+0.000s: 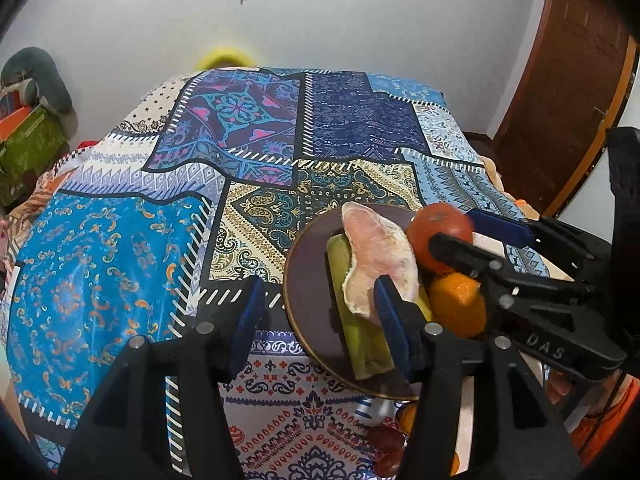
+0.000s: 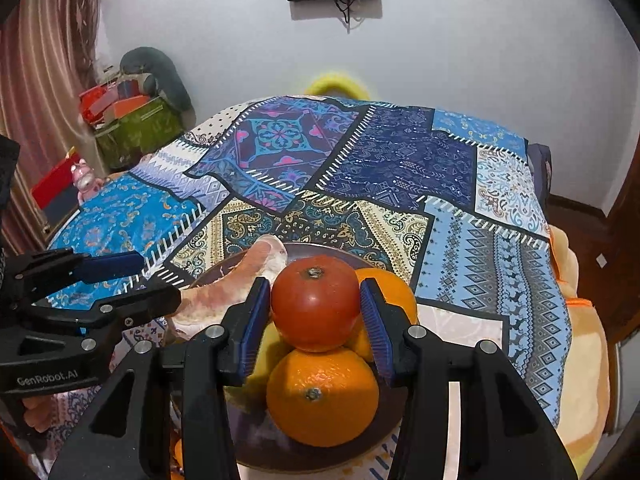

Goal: Organize fruits
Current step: 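Place the pomelo segment and tomato on the brown plate with both tools, then grasp an orange with the right tool while the left tool grasps another orange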

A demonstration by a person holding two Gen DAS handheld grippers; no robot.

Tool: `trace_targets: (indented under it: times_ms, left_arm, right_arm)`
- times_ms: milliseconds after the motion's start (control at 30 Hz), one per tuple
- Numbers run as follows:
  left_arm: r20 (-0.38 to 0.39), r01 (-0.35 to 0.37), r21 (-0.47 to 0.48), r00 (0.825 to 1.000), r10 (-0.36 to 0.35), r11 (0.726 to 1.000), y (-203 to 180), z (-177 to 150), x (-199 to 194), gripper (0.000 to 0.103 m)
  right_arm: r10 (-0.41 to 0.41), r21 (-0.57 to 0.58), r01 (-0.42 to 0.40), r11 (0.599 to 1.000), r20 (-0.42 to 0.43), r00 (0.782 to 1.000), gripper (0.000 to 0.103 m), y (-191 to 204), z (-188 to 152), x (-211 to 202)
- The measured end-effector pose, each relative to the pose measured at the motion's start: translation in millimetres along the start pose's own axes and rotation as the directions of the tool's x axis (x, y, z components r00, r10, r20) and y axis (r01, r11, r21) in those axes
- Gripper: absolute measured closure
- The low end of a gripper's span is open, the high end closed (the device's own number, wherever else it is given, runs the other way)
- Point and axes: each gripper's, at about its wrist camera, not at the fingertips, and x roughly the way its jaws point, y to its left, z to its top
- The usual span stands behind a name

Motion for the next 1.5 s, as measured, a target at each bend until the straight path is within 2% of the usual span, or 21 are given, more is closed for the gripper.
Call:
trace_targets:
  times_ms: [333, 700, 867, 1033, 1233, 1400, 1500]
  left_arm:
    - [0.022, -0.032, -0.003, 0.999, 0.032, 0.999, 2.6, -4.8, -23.5, 0.045]
    - [0.082, -0.053, 0.022, 0.995, 0.051, 0.998, -8.3, -19.4, -86.8, 0.043]
    - [0.098, -0.049, 0.028, 0.994, 0.046, 0.998, -14.7, -35.5, -116.5, 0.042]
    - [0.111, -0.054, 0.038, 0.993, 0.05, 0.998, -22.5, -54.1, -140.0, 0.036]
    - [0.082, -0.059, 0.048, 0.995, 0.055, 0.997, -22.8, -77.2, -144.9, 0.033]
    - [0.021, -0.06, 0.045, 0.998, 0.059, 0.997, -19.8, -95.5, -131.0, 0.033]
    - [-0.012, -0.064, 0.047, 0.998, 0.065, 0.997, -16.6, -105.4, -119.5, 0.033]
  right_arm:
    - [-0.004, -0.003, 0.004, 1.0, -0.012, 1.0, 0.054, 5.8, -5.6, -9.4]
    - [-0.024, 0.014, 0.024, 1.0, 0.029, 0.999, 0.053, 18.9, -15.1, -66.8]
    - [-0.019, 0.033, 0.018, 0.999, 0.04, 0.999, 0.05, 28.8, -29.9, -91.3]
    - [-0.013, 0.046, 0.011, 0.999, 0.031, 0.999, 0.05, 37.7, -46.2, -106.2]
    - [-0.017, 0.052, 0.018, 0.999, -0.005, 1.0, 0.048, 46.1, -67.6, -111.1]
    - [-0.026, 0.015, 0.027, 1.0, -0.082, 0.996, 0.047, 57.4, -88.1, -93.3]
    - [0.0, 0.015, 0.002, 1.0, -0.126, 0.992, 0.047, 62.6, -97.9, -78.0]
